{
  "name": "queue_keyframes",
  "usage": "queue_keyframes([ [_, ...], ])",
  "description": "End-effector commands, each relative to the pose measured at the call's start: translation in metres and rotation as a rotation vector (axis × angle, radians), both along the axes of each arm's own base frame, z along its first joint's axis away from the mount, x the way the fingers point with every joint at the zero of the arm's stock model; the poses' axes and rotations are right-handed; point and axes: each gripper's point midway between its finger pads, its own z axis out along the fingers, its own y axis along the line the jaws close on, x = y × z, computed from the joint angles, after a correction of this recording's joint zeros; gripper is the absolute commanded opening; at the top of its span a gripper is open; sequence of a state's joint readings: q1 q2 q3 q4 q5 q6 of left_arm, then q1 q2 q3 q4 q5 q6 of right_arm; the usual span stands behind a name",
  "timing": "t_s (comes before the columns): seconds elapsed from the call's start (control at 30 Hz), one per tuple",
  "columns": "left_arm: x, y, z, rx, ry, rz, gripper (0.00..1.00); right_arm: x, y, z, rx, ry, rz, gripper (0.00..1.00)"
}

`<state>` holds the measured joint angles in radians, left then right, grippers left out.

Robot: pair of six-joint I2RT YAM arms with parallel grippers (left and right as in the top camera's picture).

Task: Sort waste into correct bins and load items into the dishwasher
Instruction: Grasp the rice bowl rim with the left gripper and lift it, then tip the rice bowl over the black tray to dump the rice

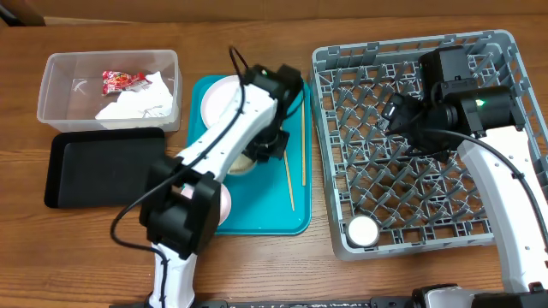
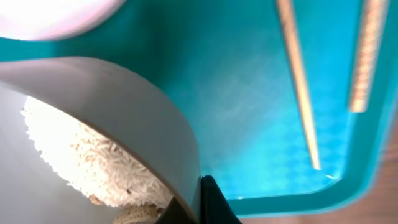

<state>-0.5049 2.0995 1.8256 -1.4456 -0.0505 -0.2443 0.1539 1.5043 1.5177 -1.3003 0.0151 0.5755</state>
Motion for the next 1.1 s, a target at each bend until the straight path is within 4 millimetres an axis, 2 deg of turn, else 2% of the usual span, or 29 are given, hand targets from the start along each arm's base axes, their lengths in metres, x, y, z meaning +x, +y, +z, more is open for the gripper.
queue_keyframes([
  [0.0, 0.016, 0.021, 0.064, -0.112, -0.123, 0.055, 0.04, 0.003, -0.001, 0.013, -0.004, -0.047, 0.001, 0.93],
  [0.03, 0.016, 0.027, 0.071, -0.134, -0.131, 0.072, 0.04, 0.003, -0.001, 0.013, -0.004, -0.047, 0.001, 0.93],
  [0.13, 0.018, 0.064, 0.097, -0.209, -0.156, 0.153, 0.04, 0.003, -0.001, 0.013, -0.004, -0.047, 0.001, 0.93],
  [0.2, 0.019, 0.090, 0.107, -0.263, -0.167, 0.199, 0.04, 0.004, -0.001, 0.014, -0.004, -0.048, 0.001, 0.93],
  [0.23, 0.020, 0.109, 0.110, -0.319, -0.169, 0.227, 0.04, 0.004, -0.001, 0.014, -0.003, -0.050, 0.001, 0.93],
  [0.3, 0.020, 0.130, 0.109, -0.396, -0.154, 0.264, 0.04, 0.005, 0.000, 0.014, -0.002, -0.054, 0.002, 0.93],
  [0.47, 0.013, 0.180, 0.089, -0.608, -0.142, 0.382, 0.04, 0.006, 0.000, 0.015, -0.001, -0.060, 0.002, 0.93],
  [0.5, 0.010, 0.201, 0.081, -0.693, -0.161, 0.454, 0.04, 0.007, 0.000, 0.015, -0.001, -0.062, 0.001, 0.93],
  [0.53, 0.008, 0.210, 0.078, -0.745, -0.179, 0.493, 0.04, 0.007, 0.000, 0.015, -0.001, -0.063, 0.002, 0.93],
  [0.73, 0.007, 0.264, 0.076, -1.076, -0.405, 0.690, 0.04, 0.009, 0.000, 0.016, -0.001, -0.074, 0.005, 0.93],
  [0.77, 0.006, 0.283, 0.077, -1.151, -0.484, 0.750, 0.04, 0.010, 0.000, 0.016, 0.000, -0.076, 0.005, 0.93],
  [0.93, 0.005, 0.315, 0.089, -1.348, -0.655, 0.840, 0.04, 0.010, 0.000, 0.016, 0.000, -0.077, 0.005, 0.93],
  [1.07, 0.009, 0.332, 0.106, -1.506, -0.736, 0.887, 0.04, 0.010, 0.000, 0.016, 0.000, -0.077, 0.005, 0.93],
])
